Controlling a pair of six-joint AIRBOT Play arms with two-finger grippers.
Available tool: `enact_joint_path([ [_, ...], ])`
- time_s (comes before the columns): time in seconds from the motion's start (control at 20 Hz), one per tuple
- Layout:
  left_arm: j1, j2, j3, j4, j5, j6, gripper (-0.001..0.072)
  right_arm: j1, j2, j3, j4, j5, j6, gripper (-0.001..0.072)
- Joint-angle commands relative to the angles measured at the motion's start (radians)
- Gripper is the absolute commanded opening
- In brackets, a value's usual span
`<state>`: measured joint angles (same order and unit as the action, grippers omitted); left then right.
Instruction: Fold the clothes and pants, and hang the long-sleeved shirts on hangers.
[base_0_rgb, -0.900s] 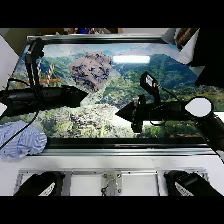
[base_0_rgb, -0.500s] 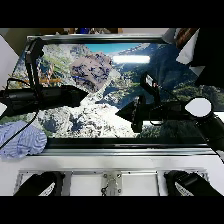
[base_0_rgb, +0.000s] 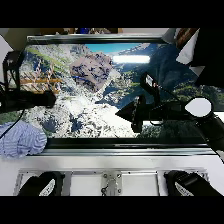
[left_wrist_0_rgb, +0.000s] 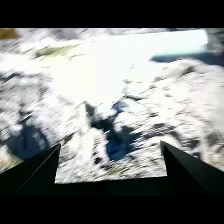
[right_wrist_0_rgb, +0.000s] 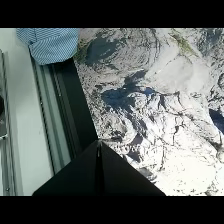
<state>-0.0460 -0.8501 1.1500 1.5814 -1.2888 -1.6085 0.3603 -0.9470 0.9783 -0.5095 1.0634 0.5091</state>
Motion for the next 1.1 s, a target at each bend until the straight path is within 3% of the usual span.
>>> enact_joint_path([
  [0.0, 0.279, 0.000, -0.186, 0.179, -0.007, -0.016, 0.0714, 0.001, -0.001, 0.000, 0.001, 0.000, 0.000, 0.0023],
  [0.1, 0.443, 0.000, -0.326, 0.179, 0.119, -0.016, 0.0714, 0.001, -0.001, 0.000, 0.000, 0.000, 0.000, 0.0023],
  [0.25, 0.579, -0.048, -0.458, 0.179, 0.257, -0.031, 0.0714, 0.000, -0.001, 0.000, 0.000, 0.000, 0.000, 0.0023],
  [0.4, 0.613, -0.160, -0.522, 0.182, 0.325, -0.030, 0.0714, 0.001, -0.001, 0.000, 0.001, 0.000, 0.000, 0.0023],
  [0.7, 0.605, -0.317, -0.525, 0.199, 0.319, -0.065, 0.0712, 0.001, -0.001, 0.000, 0.001, 0.000, 0.000, 0.0023],
  [0.75, 0.605, -0.319, -0.525, 0.200, 0.317, -0.068, 0.0573, 0.001, -0.001, 0.000, 0.001, 0.000, 0.000, 0.0023],
  [0.9, 0.605, -0.286, -0.525, 0.198, 0.312, -0.068, 0.0019, 0.001, -0.001, 0.000, 0.006, 0.005, 0.001, 0.0023],
  [1.05, 0.604, -0.137, -0.484, 0.153, 0.266, -0.067, 0.0016, 0.001, -0.001, 0.000, 0.056, 0.080, 0.003, 0.0023],
])
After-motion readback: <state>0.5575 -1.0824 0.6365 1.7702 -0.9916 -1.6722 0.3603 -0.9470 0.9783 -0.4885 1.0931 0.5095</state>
